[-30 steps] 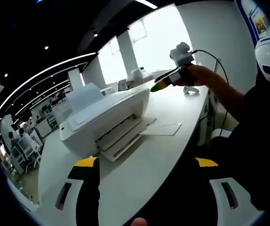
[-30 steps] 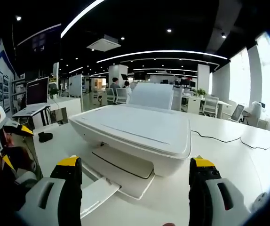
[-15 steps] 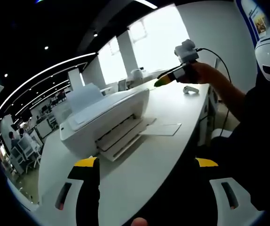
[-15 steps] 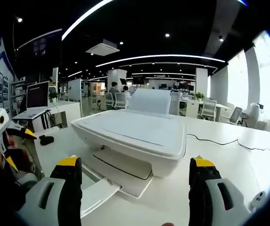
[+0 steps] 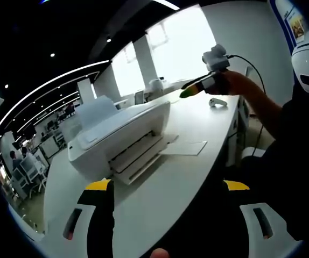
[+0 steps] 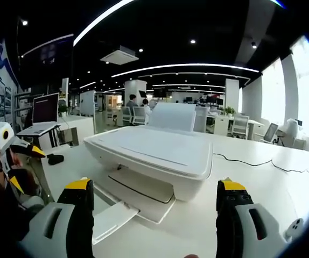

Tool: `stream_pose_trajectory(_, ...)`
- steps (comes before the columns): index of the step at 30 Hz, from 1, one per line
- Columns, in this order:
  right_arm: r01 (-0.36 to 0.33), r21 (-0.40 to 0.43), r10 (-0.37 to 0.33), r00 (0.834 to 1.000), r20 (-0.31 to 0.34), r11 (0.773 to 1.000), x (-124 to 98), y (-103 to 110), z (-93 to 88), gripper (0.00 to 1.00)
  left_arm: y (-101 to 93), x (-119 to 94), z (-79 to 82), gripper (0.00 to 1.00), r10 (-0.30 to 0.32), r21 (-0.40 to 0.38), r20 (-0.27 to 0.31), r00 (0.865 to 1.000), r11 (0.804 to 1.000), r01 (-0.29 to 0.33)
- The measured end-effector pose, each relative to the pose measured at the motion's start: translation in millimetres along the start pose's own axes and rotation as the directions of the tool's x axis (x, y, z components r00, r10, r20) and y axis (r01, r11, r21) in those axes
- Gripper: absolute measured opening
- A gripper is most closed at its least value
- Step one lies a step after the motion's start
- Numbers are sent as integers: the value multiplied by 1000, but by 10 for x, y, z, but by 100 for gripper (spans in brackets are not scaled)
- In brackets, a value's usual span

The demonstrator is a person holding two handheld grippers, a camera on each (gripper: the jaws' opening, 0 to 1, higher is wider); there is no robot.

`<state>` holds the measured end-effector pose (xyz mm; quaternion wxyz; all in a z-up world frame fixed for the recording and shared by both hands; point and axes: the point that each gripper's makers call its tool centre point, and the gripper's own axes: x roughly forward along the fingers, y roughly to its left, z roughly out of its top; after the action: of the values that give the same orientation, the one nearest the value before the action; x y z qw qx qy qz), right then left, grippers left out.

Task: Remove the paper from the printer output slot and place it on top of the printer

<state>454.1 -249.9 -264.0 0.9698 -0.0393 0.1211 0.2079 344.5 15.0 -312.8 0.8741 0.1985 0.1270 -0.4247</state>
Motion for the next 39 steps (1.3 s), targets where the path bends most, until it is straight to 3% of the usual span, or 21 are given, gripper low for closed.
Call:
stream_pose_trajectory(14,-16,-16,16,1000,-12,1000,-52,89,-68,90,6,-6,8,84,2,1,1,1000,1000,-2)
stream_pose_trajectory(20,-62,-6,62,998,-26,998,-69,184,-143,90,10,-11,22,84,4,2,3,1000,1000,-4)
stream_pose_trajectory(39,-66,-12,66,997,-34,998,-175,199,-216,90,19,-23,42,84,12,3,8,1000,1000,-12)
